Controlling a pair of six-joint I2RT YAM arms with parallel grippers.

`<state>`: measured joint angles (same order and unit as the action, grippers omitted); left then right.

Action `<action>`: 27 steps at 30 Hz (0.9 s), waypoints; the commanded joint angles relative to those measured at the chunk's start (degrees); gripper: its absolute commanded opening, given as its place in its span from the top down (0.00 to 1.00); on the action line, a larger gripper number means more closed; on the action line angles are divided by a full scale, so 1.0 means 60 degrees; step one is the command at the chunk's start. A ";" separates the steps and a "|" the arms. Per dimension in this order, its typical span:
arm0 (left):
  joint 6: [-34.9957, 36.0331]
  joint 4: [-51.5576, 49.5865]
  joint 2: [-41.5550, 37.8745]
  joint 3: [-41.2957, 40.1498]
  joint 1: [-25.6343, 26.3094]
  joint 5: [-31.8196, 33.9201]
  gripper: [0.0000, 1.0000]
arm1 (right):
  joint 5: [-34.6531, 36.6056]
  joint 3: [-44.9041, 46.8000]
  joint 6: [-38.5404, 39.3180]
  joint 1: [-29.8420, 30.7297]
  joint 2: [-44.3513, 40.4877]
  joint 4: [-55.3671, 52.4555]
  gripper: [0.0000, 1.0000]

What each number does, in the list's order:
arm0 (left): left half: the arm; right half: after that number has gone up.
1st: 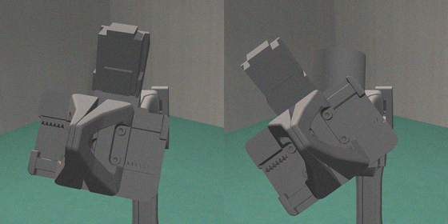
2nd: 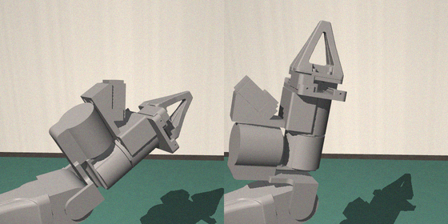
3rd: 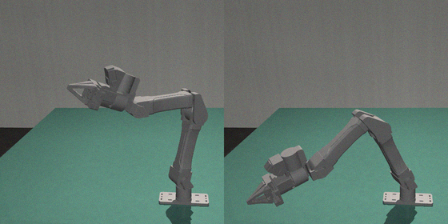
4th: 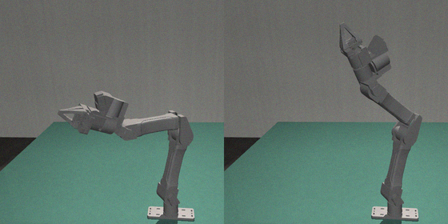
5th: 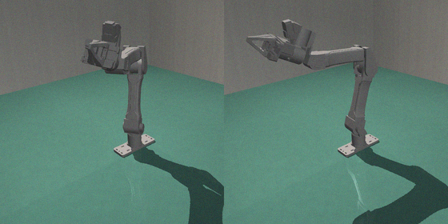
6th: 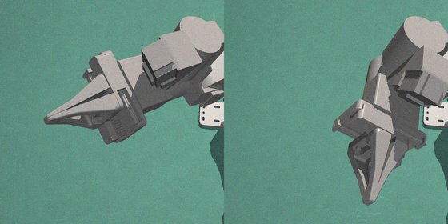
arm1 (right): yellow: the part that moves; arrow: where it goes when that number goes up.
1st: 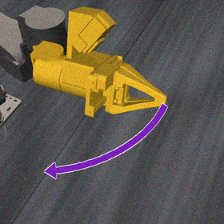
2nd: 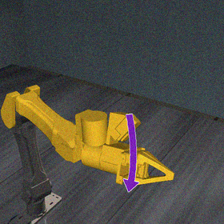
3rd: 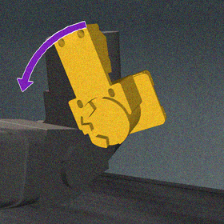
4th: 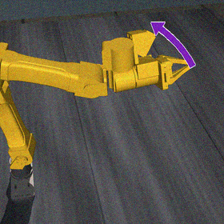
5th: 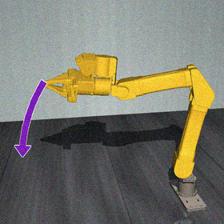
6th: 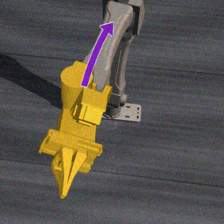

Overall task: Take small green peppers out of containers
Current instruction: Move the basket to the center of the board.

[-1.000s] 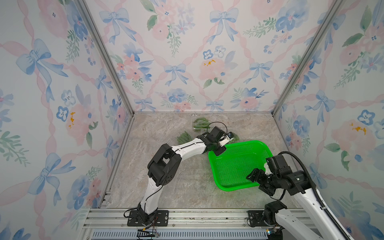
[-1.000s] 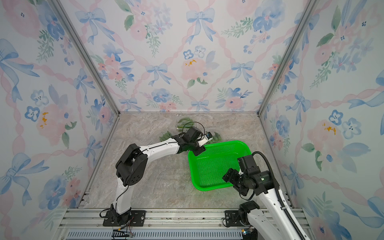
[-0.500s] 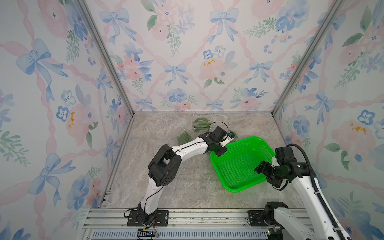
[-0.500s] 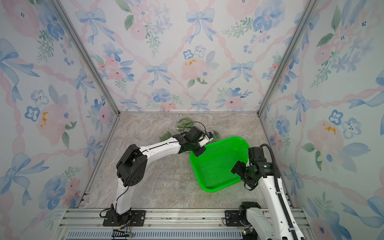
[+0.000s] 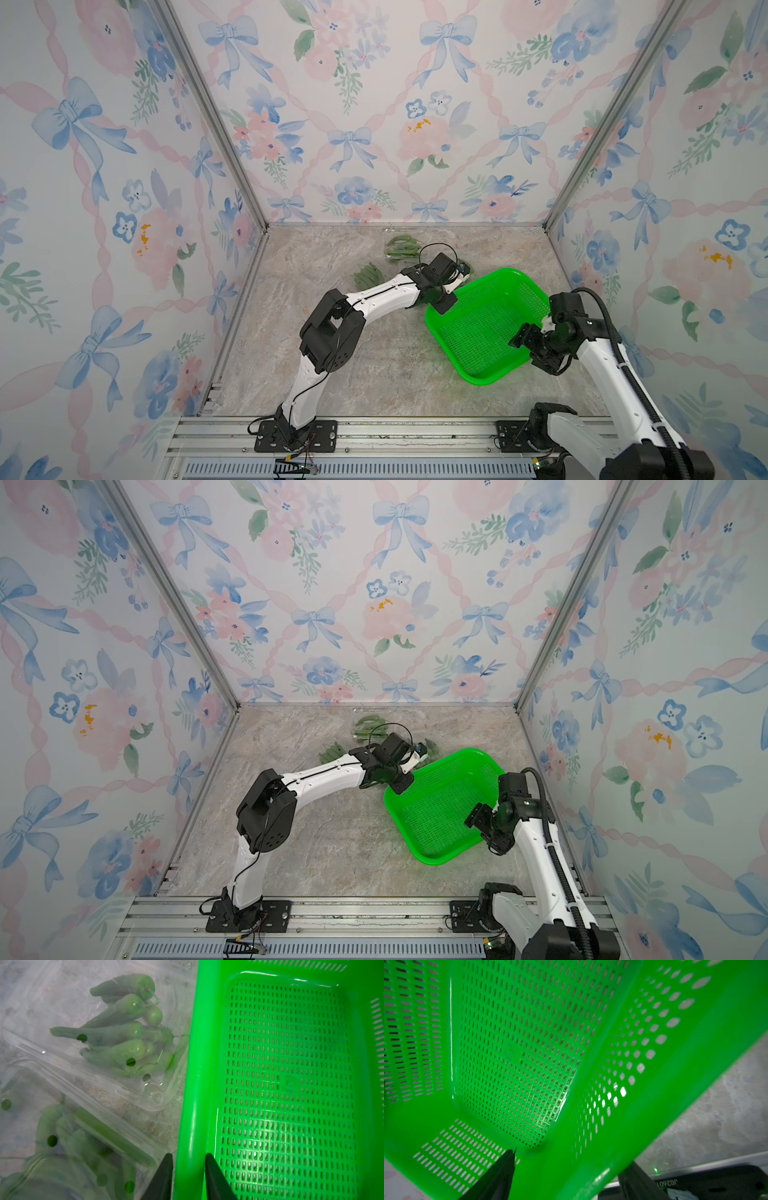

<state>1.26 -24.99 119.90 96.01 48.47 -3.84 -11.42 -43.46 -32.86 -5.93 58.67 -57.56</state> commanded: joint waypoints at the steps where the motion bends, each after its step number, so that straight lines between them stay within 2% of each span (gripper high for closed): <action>1: -0.0494 -0.0236 0.0016 0.0175 0.0217 -0.0270 0.68 | -0.0040 0.0029 -0.0064 -0.0255 0.0615 0.0801 0.28; 6: -0.0718 -0.0242 -0.0049 0.0056 0.0381 -0.0248 0.67 | 0.0814 -0.0716 0.0154 -0.0495 0.1817 0.1232 0.34; 13: -0.0971 -0.0233 -0.0437 -0.0289 0.0527 -0.0586 0.57 | 0.1317 -0.2070 0.0764 -0.0731 0.3520 0.1420 0.37; 20: -0.1072 -0.0229 -0.0393 -0.0352 0.0703 -0.0941 0.53 | 0.2092 -0.4335 0.1440 -0.0961 0.5736 0.1152 0.35; 27: -0.1286 -0.0229 0.0165 0.0403 0.1132 -0.1320 0.53 | 0.2500 -0.6211 0.1834 -0.1205 0.7645 0.0970 0.32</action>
<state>-5.89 -26.65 119.24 95.68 53.60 -8.25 2.66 -77.28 -23.68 -12.60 102.50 -50.52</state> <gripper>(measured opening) 0.473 0.681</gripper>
